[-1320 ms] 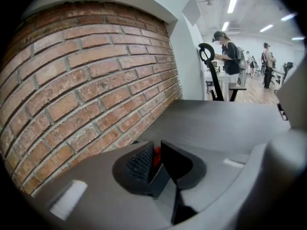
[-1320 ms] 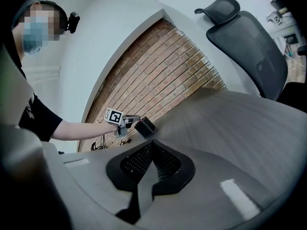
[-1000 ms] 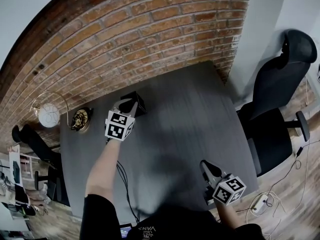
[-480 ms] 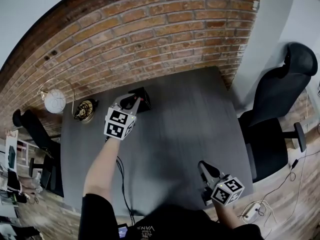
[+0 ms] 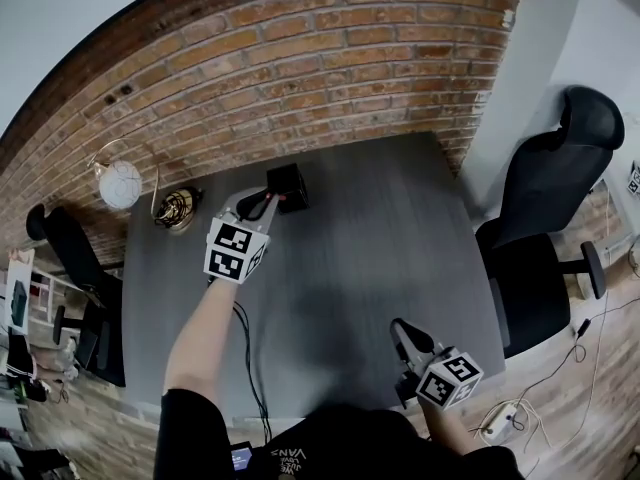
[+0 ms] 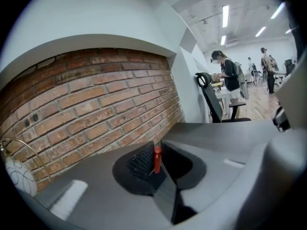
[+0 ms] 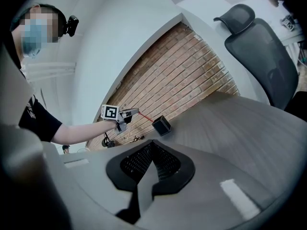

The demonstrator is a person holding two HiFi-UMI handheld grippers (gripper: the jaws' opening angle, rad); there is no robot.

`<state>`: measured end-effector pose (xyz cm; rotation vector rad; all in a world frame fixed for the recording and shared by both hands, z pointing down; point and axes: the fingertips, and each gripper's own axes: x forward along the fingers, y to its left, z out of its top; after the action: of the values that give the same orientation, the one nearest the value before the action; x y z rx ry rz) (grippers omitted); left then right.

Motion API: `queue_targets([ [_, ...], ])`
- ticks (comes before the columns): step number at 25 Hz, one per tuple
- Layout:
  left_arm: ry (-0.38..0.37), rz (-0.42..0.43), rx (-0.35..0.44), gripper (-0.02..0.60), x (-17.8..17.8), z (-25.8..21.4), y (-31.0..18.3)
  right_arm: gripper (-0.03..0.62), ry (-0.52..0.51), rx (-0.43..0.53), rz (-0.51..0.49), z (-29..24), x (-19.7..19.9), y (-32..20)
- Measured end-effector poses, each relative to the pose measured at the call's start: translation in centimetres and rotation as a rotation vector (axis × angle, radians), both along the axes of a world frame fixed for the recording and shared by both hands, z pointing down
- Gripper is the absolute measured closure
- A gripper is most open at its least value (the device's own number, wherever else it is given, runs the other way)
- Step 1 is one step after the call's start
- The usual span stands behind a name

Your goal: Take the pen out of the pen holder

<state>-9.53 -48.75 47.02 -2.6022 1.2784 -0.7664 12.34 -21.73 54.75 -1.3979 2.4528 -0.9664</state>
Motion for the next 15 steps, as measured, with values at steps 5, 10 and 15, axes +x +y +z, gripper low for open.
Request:
queue_targets([
  [5,0.033,-0.002,0.021,0.480,-1.2,-1.3,3.2,0.592,0.010,0.006,-0.020,-0.6,-1.6,2.4],
  [10,0.051,-0.004,0.037,0.480,-2.4,-2.6,7.1,0.592,0.012,0.024,-0.032,-1.4,-2.9,5.0],
  [15,0.074,0.012,0.067,0.481,-3.1,-4.1,12.1,0.592,0.026,0.054,-0.039,-2.4,-4.0,8.1],
])
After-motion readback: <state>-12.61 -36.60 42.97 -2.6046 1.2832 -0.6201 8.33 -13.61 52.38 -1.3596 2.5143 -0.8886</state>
